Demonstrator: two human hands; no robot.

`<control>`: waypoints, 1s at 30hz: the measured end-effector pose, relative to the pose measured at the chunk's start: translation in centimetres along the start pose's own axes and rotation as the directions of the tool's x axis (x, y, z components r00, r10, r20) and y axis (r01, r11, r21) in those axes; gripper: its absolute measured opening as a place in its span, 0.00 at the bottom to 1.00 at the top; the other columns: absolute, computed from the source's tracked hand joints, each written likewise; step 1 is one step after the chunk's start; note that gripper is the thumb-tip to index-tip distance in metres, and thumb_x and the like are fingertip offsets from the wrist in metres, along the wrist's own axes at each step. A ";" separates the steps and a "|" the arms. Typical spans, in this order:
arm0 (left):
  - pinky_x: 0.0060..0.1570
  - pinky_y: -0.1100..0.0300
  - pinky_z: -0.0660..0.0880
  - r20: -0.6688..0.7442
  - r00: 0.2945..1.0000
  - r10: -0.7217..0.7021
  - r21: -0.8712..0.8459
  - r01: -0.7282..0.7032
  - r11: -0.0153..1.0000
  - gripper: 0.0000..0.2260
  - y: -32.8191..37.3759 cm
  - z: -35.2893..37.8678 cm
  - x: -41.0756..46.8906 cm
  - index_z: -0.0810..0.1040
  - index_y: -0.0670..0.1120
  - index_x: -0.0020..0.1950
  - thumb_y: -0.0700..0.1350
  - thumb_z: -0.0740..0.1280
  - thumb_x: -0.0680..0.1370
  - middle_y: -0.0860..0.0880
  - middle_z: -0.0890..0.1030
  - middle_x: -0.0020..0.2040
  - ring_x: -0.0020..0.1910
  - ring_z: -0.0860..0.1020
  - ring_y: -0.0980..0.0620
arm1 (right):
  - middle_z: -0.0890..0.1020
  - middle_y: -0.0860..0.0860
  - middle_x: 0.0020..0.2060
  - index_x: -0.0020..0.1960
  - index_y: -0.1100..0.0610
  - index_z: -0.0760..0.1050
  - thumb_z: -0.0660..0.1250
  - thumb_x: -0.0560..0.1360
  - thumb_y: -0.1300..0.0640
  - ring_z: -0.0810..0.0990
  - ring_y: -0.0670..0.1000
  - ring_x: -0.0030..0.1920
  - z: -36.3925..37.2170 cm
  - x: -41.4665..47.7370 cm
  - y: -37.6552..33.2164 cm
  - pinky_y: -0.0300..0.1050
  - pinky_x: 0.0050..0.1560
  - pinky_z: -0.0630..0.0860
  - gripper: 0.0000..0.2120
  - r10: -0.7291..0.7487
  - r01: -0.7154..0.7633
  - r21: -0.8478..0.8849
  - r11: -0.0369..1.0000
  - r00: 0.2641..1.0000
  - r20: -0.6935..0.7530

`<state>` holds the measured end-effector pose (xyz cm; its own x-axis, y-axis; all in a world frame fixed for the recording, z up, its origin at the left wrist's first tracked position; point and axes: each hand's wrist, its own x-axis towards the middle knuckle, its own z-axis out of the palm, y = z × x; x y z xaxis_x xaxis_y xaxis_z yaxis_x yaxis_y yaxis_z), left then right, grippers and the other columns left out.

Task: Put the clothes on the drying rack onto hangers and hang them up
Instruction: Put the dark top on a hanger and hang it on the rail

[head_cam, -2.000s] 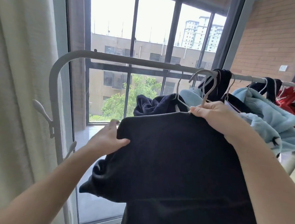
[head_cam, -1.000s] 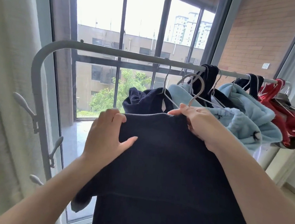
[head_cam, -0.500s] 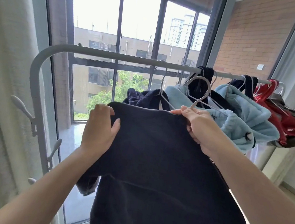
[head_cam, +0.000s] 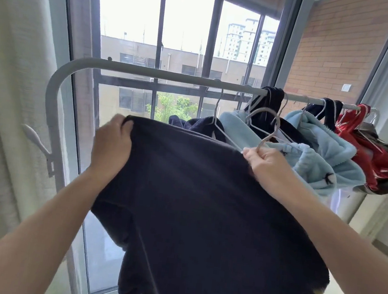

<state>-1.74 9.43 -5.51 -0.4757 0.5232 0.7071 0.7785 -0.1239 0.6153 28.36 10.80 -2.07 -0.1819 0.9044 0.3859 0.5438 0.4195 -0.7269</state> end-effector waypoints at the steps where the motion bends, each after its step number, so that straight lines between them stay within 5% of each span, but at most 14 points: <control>1: 0.41 0.57 0.61 -0.003 1.000 -0.017 -0.001 0.017 1.000 0.10 -0.3 -0.4 0.7 0.74 0.39 0.49 0.44 0.58 0.82 0.44 0.74 0.40 0.40 0.70 0.46 | 0.68 0.45 0.21 0.35 0.55 0.76 0.59 0.81 0.50 0.65 0.41 0.21 0.1 -0.5 0.3 0.40 0.30 0.64 0.18 -0.003 0.003 0.012 1.000 0.999 0.053; 5: 0.45 0.51 0.68 0.124 0.992 -0.040 0.117 0.025 0.993 0.11 -2.6 -0.9 2.6 0.74 0.42 0.54 0.48 0.56 0.82 0.38 0.79 0.45 0.45 0.74 0.39 | 0.67 0.48 0.21 0.47 0.54 0.80 0.56 0.82 0.52 0.62 0.45 0.22 -0.7 -1.8 -0.3 0.35 0.26 0.61 0.15 -0.062 0.032 0.167 0.986 0.981 0.183; 10: 0.52 0.52 0.70 0.337 0.938 -0.075 0.216 0.000 0.976 0.12 -2.5 -0.4 3.0 0.77 0.43 0.55 0.47 0.58 0.81 0.39 0.80 0.54 0.54 0.76 0.39 | 0.65 0.49 0.22 0.45 0.56 0.80 0.57 0.82 0.53 0.60 0.44 0.21 -0.9 -1.8 -1.7 0.34 0.22 0.58 0.15 -0.068 0.021 0.259 0.966 0.983 0.171; 14: 0.50 0.61 0.66 0.308 0.947 0.091 -0.002 -0.095 0.996 0.11 0.1 -0.8 0.9 0.77 0.45 0.58 0.47 0.59 0.81 0.48 0.79 0.55 0.51 0.75 0.52 | 0.64 0.44 0.19 0.47 0.60 0.80 0.61 0.80 0.55 0.59 0.42 0.18 -0.8 -0.9 -1.4 0.31 0.19 0.57 0.11 -0.001 -0.049 0.261 0.964 0.983 0.185; 18: 0.46 0.59 0.71 0.502 0.799 0.331 -0.109 -0.321 0.941 0.05 0.8 -0.4 -0.9 0.78 0.51 0.48 0.47 0.63 0.80 0.54 0.80 0.44 0.44 0.76 0.56 | 0.65 0.43 0.19 0.46 0.59 0.81 0.61 0.81 0.55 0.60 0.41 0.19 -0.6 -0.4 -1.8 0.31 0.21 0.58 0.12 -0.038 -0.002 0.196 0.981 0.978 0.205; 22: 0.42 0.56 0.67 0.511 0.806 0.299 -0.153 -0.257 0.954 0.10 -0.9 -0.3 -0.3 0.75 0.45 0.42 0.43 0.59 0.82 0.49 0.77 0.38 0.39 0.73 0.53 | 0.66 0.47 0.21 0.47 0.56 0.82 0.60 0.81 0.54 0.59 0.44 0.19 -1.4 0.0 -2.6 0.33 0.19 0.57 0.13 0.011 -0.046 0.120 0.992 0.960 0.281; 27: 0.56 0.52 0.71 0.421 0.825 0.376 -0.012 -0.409 0.912 0.07 -0.1 0.7 -0.9 0.76 0.47 0.55 0.44 0.67 0.77 0.49 0.76 0.54 0.53 0.75 0.50 | 0.68 0.51 0.28 0.59 0.55 0.76 0.56 0.82 0.61 0.60 0.45 0.22 0.5 0.0 -3.8 0.35 0.19 0.58 0.11 0.119 -0.311 0.342 0.887 0.869 0.480; 30: 0.46 0.55 0.74 0.358 0.866 0.350 -0.052 -0.356 0.933 0.02 2.1 0.1 -3.2 0.75 0.49 0.45 0.46 0.67 0.76 0.52 0.78 0.43 0.42 0.77 0.52 | 0.69 0.52 0.30 0.53 0.62 0.75 0.54 0.83 0.61 0.68 0.48 0.26 3.0 0.2 -4.2 0.38 0.23 0.68 0.11 0.142 -0.376 0.327 0.867 0.815 0.562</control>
<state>1.42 7.58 -6.51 0.0073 0.7117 0.7025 0.8745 -0.3453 0.3407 23.53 9.44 -0.64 -0.5315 0.8402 -0.1078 0.2721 0.0488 -0.9610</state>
